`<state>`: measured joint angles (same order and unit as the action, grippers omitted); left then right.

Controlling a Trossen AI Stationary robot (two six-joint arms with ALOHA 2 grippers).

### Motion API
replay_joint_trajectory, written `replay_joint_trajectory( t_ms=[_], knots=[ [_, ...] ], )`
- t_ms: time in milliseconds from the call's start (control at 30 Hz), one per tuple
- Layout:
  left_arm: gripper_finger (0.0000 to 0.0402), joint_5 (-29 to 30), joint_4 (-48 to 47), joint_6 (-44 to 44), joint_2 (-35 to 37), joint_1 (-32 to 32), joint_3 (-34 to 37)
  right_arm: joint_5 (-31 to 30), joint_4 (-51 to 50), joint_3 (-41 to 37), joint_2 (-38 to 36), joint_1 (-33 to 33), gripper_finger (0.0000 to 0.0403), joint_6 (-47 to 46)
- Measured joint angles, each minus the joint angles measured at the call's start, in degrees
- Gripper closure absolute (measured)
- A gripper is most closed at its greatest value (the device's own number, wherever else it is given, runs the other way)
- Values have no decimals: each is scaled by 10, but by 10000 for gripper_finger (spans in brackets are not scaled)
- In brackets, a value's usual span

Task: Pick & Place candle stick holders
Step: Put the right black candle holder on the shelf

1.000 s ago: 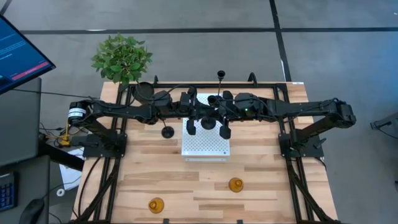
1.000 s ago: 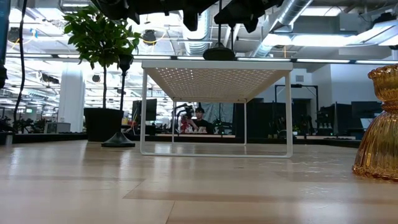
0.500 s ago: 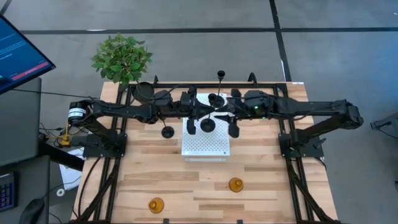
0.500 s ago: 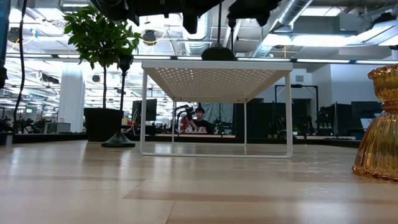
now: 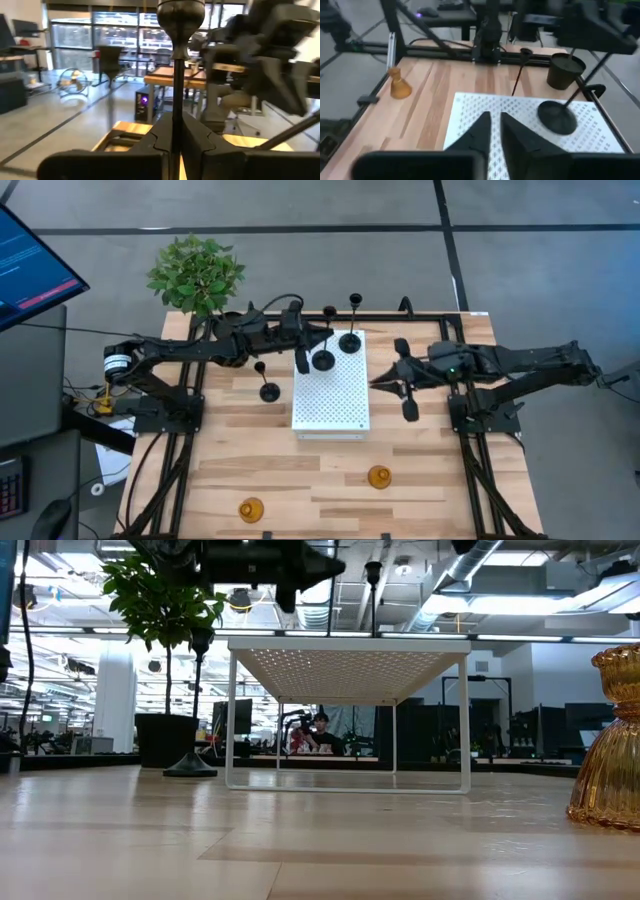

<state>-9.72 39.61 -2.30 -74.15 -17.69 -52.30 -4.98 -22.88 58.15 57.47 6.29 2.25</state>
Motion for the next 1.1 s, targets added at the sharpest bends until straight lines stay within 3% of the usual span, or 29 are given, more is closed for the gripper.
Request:
replay_joint_trajectory(
  t_ms=[67, 367, 533, 800, 1100],
  knots=[
    [388, 1, 6, -7, 0, -16, 6, 0, 18, -20, -12, 10, 396, 6],
    [388, 9, 13, -8, 0, -50, 8, -24, 89, -105, -53, 31, 397, 3],
    [388, 73, 40, 7, 0, -51, 46, -28, 142, -147, -66, 47, 398, 3],
    [388, 106, 170, 8, 0, -52, 106, -28, 165, -157, -69, 57, 401, 8],
    [388, 112, 173, 10, -5, -53, 111, -28, 181, -157, -69, 56, 402, 14]
  ],
)
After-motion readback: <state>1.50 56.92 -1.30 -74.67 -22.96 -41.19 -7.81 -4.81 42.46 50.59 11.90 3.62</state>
